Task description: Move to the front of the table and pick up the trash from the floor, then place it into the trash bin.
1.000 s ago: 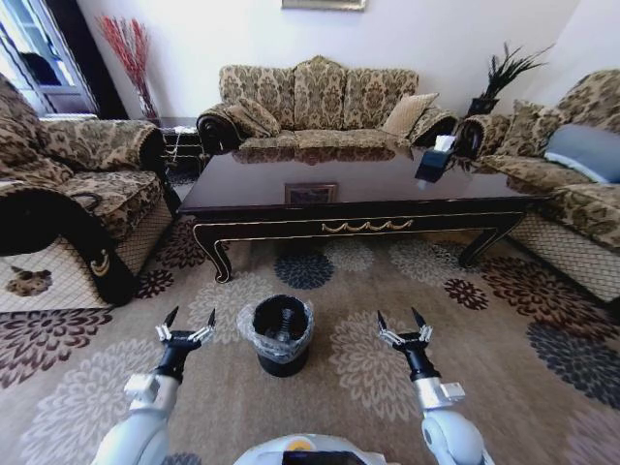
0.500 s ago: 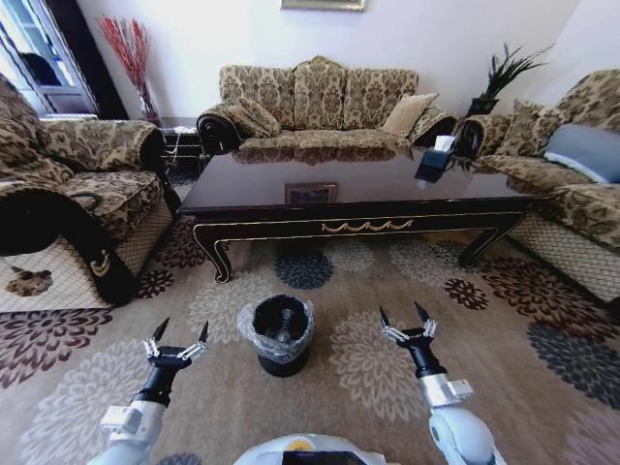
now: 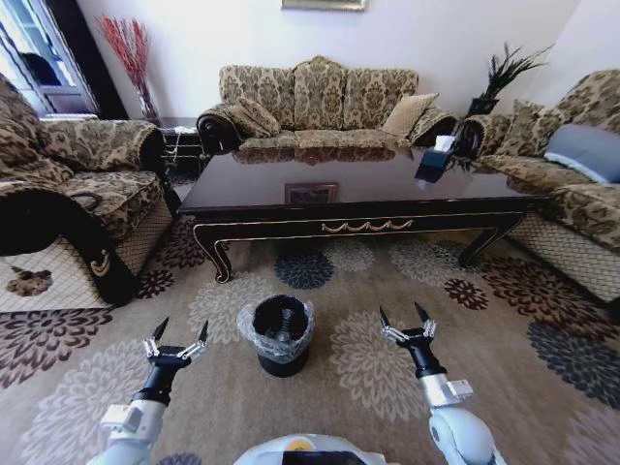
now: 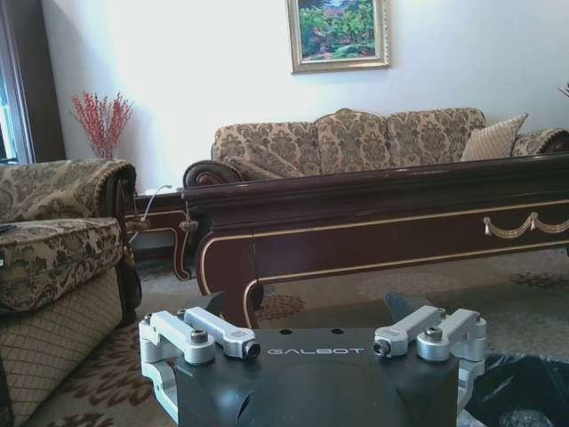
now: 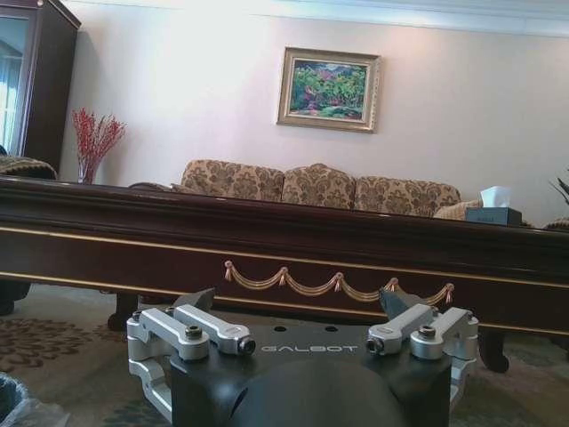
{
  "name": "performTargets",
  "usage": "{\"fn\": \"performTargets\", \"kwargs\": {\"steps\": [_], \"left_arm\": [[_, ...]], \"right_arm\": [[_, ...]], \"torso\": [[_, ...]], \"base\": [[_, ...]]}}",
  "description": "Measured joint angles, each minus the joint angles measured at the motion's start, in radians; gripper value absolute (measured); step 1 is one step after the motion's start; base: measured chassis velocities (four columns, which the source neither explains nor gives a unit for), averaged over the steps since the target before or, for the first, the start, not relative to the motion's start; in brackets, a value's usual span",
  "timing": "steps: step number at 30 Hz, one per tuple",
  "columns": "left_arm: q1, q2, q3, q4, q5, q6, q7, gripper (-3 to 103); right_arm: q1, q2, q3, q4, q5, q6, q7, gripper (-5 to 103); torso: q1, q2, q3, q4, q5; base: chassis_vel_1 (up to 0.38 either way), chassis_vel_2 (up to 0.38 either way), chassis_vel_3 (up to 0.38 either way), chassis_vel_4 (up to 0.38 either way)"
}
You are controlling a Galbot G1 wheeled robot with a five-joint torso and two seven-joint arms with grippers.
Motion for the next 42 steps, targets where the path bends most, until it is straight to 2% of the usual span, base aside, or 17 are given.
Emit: {"fn": "performTargets", "kwargs": {"steps": [15, 42], "left_arm": [[-0.001, 0.001, 0.001, 0.000, -0.001, 0.002, -0.001, 100], [-0.001, 0.001, 0.002, 0.000, -0.001, 0.003, -0.002, 100]], "right_arm": [[0.000, 0.000, -0.001, 0.000, 0.000, 0.000, 0.001, 100], [0.000, 0.000, -0.001, 0.000, 0.000, 0.000, 0.002, 100]], "torso": [[0.000, 0.000, 0.000, -0.0001, 0.0002], [0.000, 0.000, 0.000, 0.0000, -0.0001]], "base": [[0.118, -0.120, -0.133, 0.126], [0.335, -0.335, -0.334, 0.338]]}}
